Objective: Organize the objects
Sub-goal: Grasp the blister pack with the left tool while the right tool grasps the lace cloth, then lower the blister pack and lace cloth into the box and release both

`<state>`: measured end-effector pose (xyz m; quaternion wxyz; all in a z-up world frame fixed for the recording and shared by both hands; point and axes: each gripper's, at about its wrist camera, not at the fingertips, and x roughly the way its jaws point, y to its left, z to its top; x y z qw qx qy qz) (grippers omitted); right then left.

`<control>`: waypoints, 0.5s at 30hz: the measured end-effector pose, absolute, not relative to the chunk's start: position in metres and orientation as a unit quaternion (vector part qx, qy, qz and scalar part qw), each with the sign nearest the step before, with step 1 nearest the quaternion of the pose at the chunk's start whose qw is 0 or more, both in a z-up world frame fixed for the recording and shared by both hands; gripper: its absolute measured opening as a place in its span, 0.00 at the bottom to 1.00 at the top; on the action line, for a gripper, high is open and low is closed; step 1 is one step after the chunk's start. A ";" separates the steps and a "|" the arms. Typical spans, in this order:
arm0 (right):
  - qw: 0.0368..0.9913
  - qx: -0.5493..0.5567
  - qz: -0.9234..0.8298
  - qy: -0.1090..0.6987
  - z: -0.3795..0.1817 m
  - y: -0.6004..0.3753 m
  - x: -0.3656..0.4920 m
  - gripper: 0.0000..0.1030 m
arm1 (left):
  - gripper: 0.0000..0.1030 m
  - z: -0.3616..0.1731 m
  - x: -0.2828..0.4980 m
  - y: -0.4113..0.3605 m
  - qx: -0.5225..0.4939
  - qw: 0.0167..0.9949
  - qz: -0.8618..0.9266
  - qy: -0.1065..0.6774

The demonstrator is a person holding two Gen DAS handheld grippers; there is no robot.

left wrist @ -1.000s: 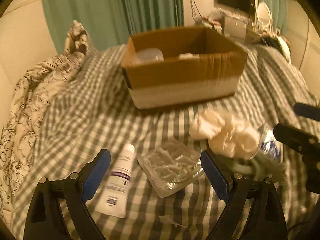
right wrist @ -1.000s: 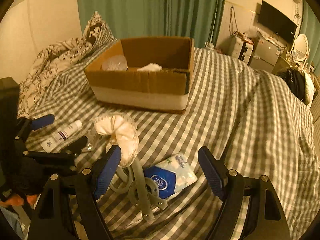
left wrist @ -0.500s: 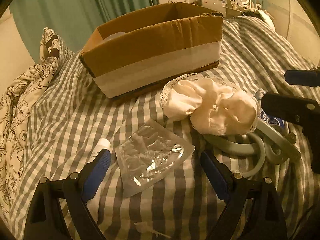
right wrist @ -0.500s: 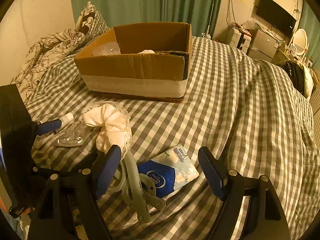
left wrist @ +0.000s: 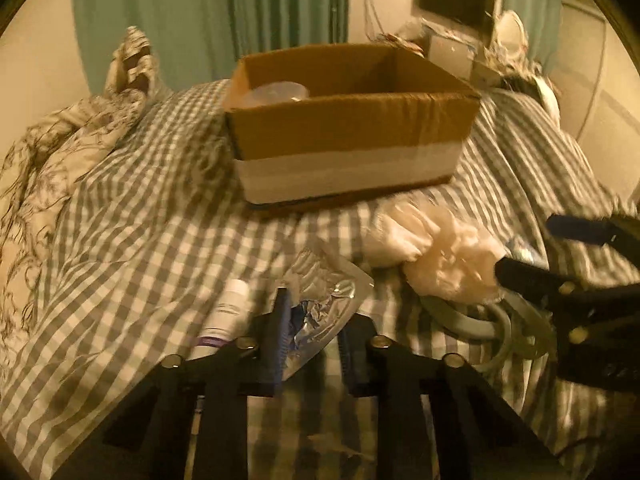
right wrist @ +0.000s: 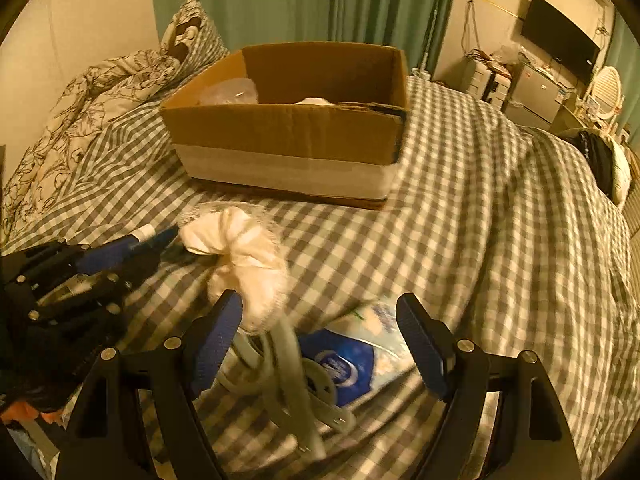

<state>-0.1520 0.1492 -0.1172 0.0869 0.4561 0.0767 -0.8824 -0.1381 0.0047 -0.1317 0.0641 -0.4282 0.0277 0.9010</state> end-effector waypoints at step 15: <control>0.106 0.453 -0.880 0.093 -0.117 0.122 -0.151 0.11 | 0.08 -0.095 -0.129 -0.016 -0.401 0.054 0.915 0.000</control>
